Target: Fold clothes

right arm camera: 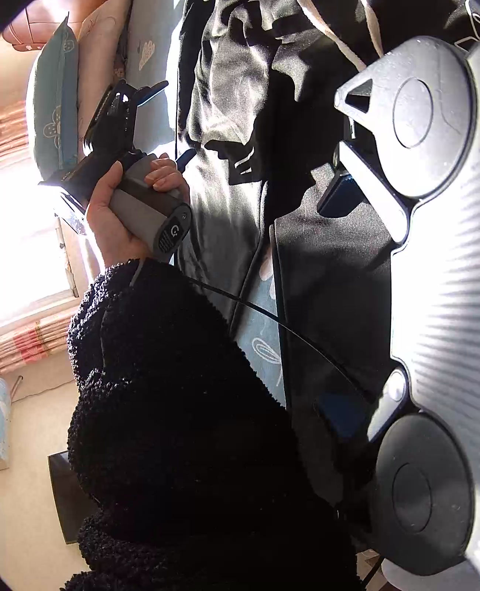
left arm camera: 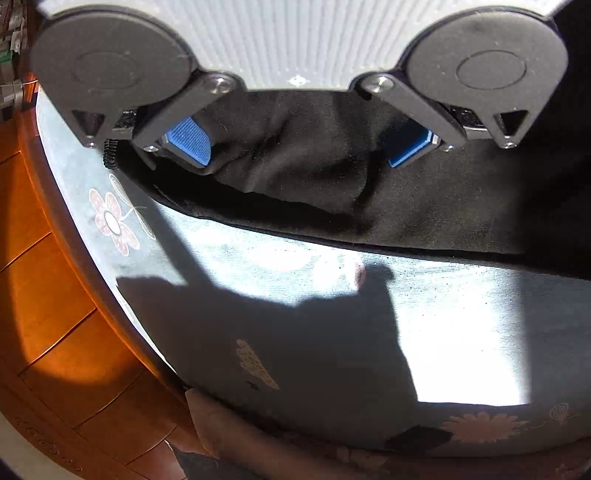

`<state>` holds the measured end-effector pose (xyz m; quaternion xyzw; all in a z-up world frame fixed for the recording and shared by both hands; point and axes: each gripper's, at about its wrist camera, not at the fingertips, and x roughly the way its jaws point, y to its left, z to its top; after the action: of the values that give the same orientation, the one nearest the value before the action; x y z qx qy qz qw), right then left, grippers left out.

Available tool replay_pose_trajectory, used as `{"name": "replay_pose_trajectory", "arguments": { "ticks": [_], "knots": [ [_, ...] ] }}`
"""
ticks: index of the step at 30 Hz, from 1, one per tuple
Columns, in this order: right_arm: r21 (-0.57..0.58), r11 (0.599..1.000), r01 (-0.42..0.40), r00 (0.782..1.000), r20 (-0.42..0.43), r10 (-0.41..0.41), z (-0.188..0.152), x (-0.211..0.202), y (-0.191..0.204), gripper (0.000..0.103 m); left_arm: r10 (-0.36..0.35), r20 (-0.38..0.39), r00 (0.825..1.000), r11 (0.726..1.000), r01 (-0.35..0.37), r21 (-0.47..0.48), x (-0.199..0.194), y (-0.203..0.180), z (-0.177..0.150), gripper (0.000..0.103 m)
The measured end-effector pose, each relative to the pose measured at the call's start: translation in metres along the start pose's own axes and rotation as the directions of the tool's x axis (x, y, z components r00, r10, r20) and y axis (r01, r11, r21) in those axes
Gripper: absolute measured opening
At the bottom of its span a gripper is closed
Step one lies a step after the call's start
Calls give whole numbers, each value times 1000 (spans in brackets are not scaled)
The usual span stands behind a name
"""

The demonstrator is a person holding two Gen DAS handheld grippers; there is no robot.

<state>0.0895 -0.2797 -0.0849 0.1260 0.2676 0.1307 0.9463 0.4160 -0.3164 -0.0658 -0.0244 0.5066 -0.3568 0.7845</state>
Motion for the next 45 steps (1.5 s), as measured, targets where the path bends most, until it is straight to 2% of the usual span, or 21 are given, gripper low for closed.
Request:
{"name": "replay_pose_trajectory", "arguments": {
  "ticks": [7, 11, 17, 19, 22, 25, 29, 32, 36, 42, 45],
  "knots": [
    [-40, 999, -2, 999, 33, 3, 7, -9, 20, 103, 127, 61, 990, 991, -129, 34, -121, -2, -18, 102],
    [-58, 998, 17, 998, 57, -14, 11, -20, 31, 103, 206, 117, 972, 976, -213, 47, -196, -8, -37, 102],
    [-58, 998, 2, 995, 95, 4, 16, -46, 40, 103, 246, 172, 954, 966, -255, 33, -280, -14, -78, 102],
    [-72, 997, 25, 994, 108, -17, 16, -53, 42, 103, 253, 197, 947, 964, -264, 30, -306, -17, -97, 102],
    [-73, 995, 64, 991, 121, -55, 15, -61, 42, 103, 259, 209, 943, 963, -269, 22, -325, -15, -125, 102],
    [-51, 992, 111, 985, 142, -103, 6, -73, 36, 103, 243, 206, 948, 968, -251, 13, -319, 0, -165, 102],
    [3, 987, 158, 980, 119, -158, -29, -84, 15, 103, 253, 183, 950, 966, -258, 2, -276, 28, -222, 102],
    [71, 970, 232, 970, 58, -236, -52, -80, 2, 103, 302, 159, 940, 951, -309, 26, -230, 43, -267, 102],
    [55, 950, 307, 950, 36, -309, -60, -72, 1, 103, 359, 135, 923, 923, -373, 95, -188, 48, -316, 102],
    [51, 935, 350, 937, -31, -349, -73, -57, 1, 103, 376, 203, 904, 906, -405, 125, -180, 52, -359, 102],
    [25, 930, 366, 930, -51, -365, -79, -53, 5, 103, 366, 214, 905, 910, -397, 120, -191, 59, -372, 102]
  ]
}}
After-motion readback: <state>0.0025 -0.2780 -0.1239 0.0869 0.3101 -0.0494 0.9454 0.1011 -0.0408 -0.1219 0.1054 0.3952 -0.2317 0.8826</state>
